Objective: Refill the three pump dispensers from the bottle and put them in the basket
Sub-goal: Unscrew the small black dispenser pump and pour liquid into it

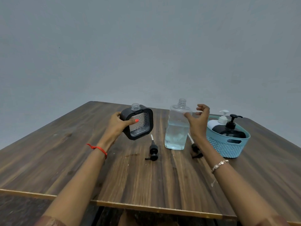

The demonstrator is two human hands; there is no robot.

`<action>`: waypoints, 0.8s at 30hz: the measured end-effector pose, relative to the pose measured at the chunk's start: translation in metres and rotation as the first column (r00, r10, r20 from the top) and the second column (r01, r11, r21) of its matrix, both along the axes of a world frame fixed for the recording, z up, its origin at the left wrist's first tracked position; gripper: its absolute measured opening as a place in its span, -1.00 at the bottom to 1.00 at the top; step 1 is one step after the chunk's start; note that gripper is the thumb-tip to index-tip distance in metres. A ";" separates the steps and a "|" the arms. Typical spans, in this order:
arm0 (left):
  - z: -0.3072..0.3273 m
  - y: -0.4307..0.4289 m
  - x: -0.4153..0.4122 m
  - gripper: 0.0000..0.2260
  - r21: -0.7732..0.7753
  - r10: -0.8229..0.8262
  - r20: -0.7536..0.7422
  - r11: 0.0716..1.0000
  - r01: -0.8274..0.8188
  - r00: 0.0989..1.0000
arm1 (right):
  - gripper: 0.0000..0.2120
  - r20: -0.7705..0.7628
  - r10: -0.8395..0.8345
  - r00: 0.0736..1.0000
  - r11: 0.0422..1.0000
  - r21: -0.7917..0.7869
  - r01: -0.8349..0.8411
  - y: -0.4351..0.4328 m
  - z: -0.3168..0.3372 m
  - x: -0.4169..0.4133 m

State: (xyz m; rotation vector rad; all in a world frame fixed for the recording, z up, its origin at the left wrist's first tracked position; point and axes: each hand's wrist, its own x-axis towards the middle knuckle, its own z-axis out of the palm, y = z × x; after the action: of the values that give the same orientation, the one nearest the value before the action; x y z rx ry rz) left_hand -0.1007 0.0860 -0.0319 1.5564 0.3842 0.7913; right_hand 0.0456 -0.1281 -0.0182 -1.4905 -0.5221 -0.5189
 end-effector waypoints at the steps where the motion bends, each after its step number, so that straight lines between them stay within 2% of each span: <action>1: 0.000 0.001 0.003 -0.63 0.016 0.017 0.005 1.000 -0.017 1.000 | -0.46 -0.096 0.087 0.992 0.996 -0.008 -0.088 -0.002 0.001 0.009; 3: 0.001 0.000 0.007 -0.63 0.046 0.035 0.006 0.998 -0.035 0.999 | -0.35 -0.283 0.330 0.900 0.940 0.014 -0.340 -0.005 0.000 0.024; 5: 0.001 -0.002 0.011 -0.60 0.070 0.046 0.002 0.996 -0.046 0.999 | -0.30 -0.412 0.474 0.778 0.855 0.007 -0.518 -0.007 -0.004 0.033; 7: 0.001 -0.003 0.015 -0.59 0.103 0.076 -0.004 0.992 -0.075 0.997 | -0.35 -0.447 0.507 0.737 0.815 -0.031 -0.579 -0.006 -0.007 0.032; 9: 0.000 -0.004 0.018 -0.62 0.129 0.086 -0.008 0.988 -0.084 0.996 | -0.41 -0.439 0.508 0.741 0.806 -0.061 -0.589 -0.004 -0.008 0.031; 13: -0.006 -0.006 0.026 -0.65 0.166 0.102 -0.024 0.981 -0.097 0.994 | -0.58 -0.384 0.414 0.825 0.862 -0.125 -0.491 -0.001 -0.010 0.027; 17: -0.005 -0.019 0.033 -0.63 0.168 0.144 -0.001 0.975 -0.142 0.990 | -0.36 -0.317 0.216 0.924 0.937 -0.200 -0.288 0.001 -0.015 0.019; 21: 0.000 -0.034 0.032 -0.59 0.236 0.181 0.012 0.955 -0.178 0.983 | -0.53 -0.228 0.104 0.968 0.955 -0.251 -0.162 0.010 -0.001 -0.002; 24: 0.003 -0.039 0.030 -0.58 0.287 0.236 0.025 0.929 -0.233 0.972 | -0.51 -0.097 0.067 0.993 0.945 -0.314 -0.094 0.012 0.015 -0.011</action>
State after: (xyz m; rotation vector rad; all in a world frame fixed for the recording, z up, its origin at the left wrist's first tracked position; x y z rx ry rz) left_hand -0.0705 0.0473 -0.0290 1.8086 0.4848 1.0630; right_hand 0.0350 -0.1166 -0.0031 -1.7823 -0.6182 -0.3138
